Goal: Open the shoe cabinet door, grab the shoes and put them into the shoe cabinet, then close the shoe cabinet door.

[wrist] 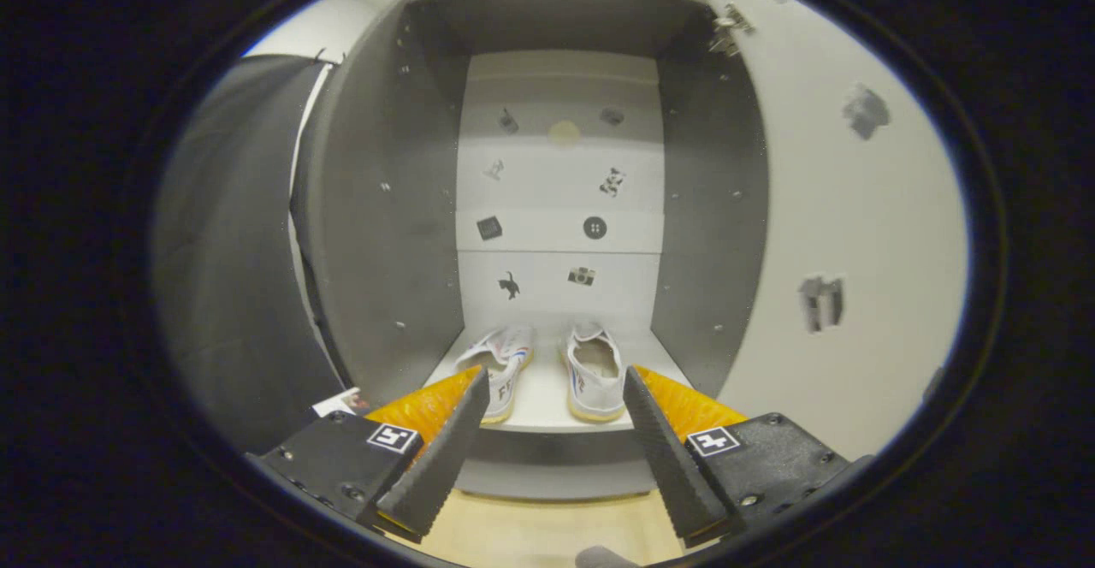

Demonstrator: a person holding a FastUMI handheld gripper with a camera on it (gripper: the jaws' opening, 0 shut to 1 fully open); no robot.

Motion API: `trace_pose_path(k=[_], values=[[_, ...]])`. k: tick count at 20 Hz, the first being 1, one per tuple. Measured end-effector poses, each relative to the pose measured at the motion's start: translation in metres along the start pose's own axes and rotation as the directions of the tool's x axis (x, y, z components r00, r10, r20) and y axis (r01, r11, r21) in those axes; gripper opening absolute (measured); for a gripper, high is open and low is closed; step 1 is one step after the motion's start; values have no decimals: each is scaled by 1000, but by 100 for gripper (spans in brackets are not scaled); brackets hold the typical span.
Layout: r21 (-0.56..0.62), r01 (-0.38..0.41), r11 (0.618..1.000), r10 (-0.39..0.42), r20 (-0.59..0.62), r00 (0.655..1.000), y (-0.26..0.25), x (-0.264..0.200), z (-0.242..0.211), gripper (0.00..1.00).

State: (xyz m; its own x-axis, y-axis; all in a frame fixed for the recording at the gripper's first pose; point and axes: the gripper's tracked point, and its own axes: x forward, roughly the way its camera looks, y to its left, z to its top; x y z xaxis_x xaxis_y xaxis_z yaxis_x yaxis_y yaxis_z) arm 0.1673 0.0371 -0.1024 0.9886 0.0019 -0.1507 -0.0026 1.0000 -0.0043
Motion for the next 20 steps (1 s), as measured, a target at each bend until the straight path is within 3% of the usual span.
trace_pose_path(k=[11,15,20], values=[[-14,-121,993,122,65,990,-46,-209,-13,100],[-27,-120,992,122,74,990,-89,-273,-23,100],[-16,-78,997,79,88,993,-147,-320,-26,100]])
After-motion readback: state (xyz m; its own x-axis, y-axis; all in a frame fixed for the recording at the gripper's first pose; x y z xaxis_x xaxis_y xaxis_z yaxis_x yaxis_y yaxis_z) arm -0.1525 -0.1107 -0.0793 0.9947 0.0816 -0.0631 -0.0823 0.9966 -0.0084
